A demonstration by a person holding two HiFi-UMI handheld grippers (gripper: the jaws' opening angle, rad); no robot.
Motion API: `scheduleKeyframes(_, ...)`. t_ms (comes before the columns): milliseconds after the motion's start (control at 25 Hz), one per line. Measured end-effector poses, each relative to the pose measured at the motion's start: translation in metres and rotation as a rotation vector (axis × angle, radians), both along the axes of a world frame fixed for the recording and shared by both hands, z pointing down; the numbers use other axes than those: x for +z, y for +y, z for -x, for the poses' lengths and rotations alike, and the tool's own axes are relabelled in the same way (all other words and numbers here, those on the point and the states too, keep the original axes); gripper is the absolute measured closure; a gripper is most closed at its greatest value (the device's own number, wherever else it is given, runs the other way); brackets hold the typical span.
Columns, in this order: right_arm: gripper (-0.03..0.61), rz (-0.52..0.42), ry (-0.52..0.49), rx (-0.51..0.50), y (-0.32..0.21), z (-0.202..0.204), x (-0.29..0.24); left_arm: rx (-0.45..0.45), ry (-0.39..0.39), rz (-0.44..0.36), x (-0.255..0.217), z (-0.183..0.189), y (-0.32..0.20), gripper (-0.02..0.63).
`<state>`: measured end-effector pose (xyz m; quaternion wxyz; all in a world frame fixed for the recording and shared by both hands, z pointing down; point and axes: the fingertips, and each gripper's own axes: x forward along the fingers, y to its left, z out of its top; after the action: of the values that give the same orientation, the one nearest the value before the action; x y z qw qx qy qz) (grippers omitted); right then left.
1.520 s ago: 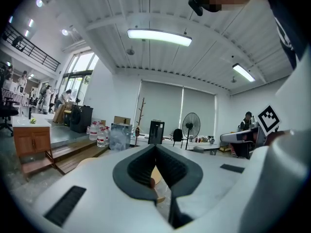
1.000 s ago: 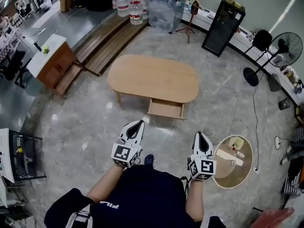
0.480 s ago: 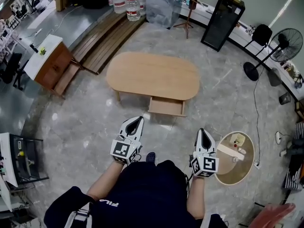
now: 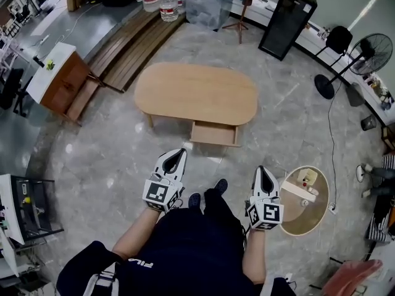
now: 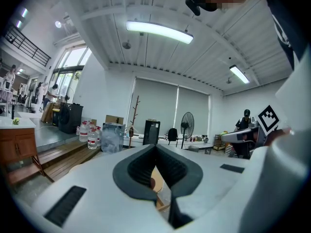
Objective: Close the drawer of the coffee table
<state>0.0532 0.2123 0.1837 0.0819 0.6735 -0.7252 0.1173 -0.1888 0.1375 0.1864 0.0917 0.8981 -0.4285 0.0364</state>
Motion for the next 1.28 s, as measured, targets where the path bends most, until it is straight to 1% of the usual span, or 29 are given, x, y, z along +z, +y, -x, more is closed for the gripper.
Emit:
scheduleKeyframes(280,0.552,0.000,-0.017,-0.029,-0.021,-0.004,0.008,-0.026,-0.014,0.008,0.009,-0.005,-0.016,0.588)
scheduleKeyframes(560,0.552,-0.018,-0.019,-0.049,-0.068,-0.023,0.005,-0.062,-0.013,0.001,0.006,-0.017,-0.053,0.588)
scheduleKeyframes(680,0.552,-0.024,-0.015,-0.062,-0.091,-0.038,0.003,-0.075,-0.010,-0.010,0.004,-0.030,-0.076,0.588)
scheduleKeyframes(800,0.552,-0.021,-0.018,-0.069,-0.112,-0.055,0.005,-0.107,-0.008,-0.031,0.000,-0.042,-0.095,0.588)
scheduleKeyframes(960,0.552,-0.026,-0.018,-0.093,-0.141,-0.070,0.006,-0.139,-0.003,-0.033,-0.001,-0.053,-0.116,0.588)
scheduleKeyframes(1280,0.552,-0.054,-0.042,-0.163,-0.192,-0.095,-0.006,-0.200,-0.033,-0.039,-0.012,-0.079,-0.145,0.588)
